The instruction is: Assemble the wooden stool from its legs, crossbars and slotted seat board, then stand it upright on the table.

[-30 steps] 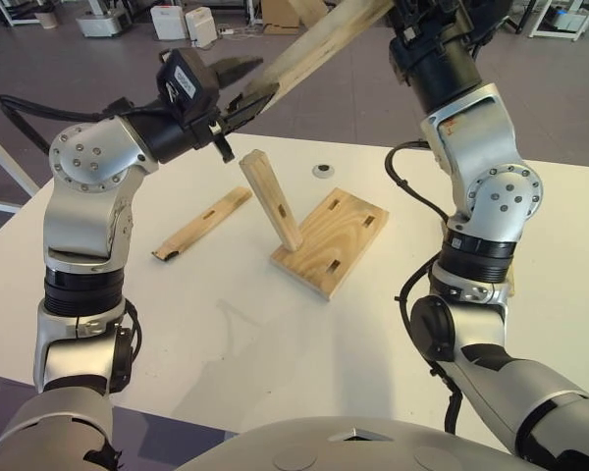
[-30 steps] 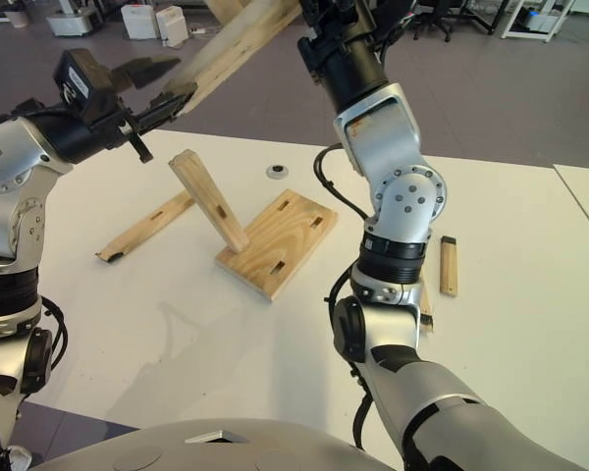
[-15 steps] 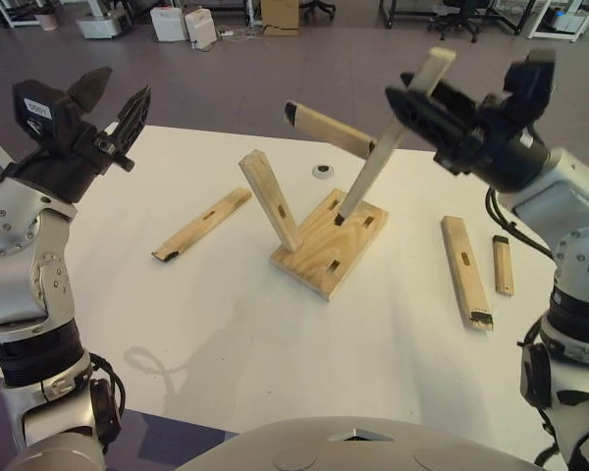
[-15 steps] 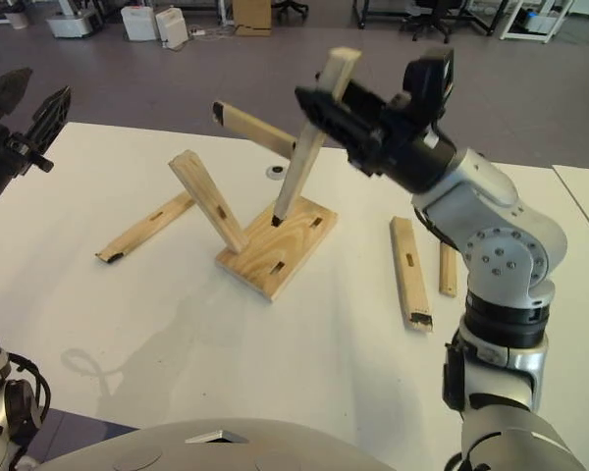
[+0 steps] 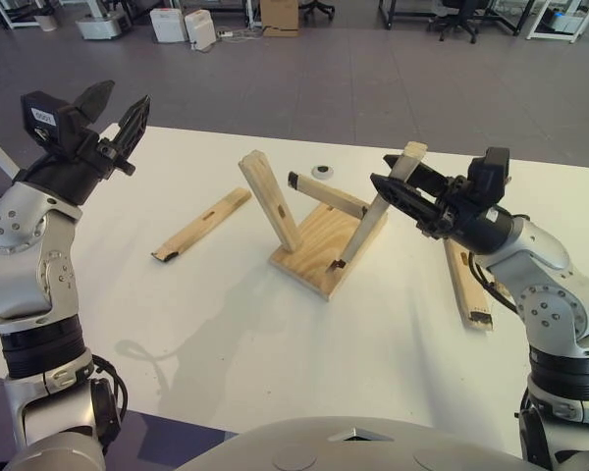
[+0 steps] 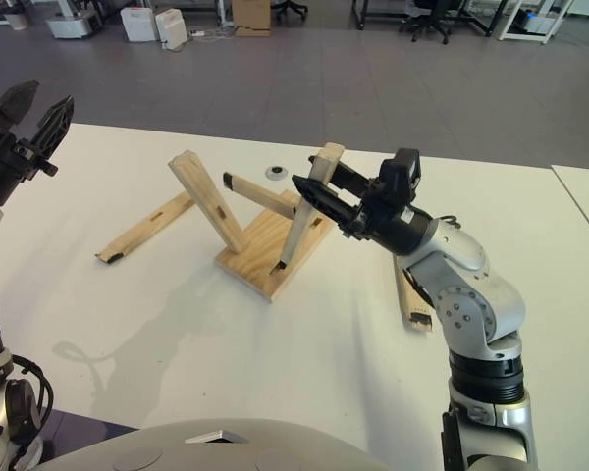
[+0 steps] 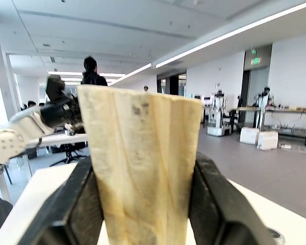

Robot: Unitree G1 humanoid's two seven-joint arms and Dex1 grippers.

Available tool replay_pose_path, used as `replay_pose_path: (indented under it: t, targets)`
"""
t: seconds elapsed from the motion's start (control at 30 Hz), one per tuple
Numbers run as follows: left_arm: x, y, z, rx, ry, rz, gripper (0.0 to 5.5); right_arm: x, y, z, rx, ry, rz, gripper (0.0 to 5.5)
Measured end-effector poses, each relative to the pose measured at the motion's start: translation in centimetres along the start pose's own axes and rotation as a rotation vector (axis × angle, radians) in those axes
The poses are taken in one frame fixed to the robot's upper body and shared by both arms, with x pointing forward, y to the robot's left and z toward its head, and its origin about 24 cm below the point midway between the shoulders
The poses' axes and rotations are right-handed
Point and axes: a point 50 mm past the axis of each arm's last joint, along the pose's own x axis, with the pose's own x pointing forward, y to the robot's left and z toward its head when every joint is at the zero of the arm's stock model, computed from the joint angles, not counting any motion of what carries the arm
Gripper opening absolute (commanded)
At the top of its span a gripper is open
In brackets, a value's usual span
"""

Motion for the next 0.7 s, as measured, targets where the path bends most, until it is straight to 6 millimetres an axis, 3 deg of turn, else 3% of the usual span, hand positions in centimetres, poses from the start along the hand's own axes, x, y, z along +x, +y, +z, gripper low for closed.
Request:
replay_pose_path:
  t: [0.37,0.7]
  targets:
    - [1.0,0.0,0.1,-0.002,-0.016,-0.038,2.49,-0.7,0.3,-3.5,-0.001,-0.027,-0.054,2.07]
    - [1.1,-0.1,0.2,-0.003,-0.024,-0.045,2.49,-1.1,0.2,-4.0,-0.110,0.009,0.039,2.07]
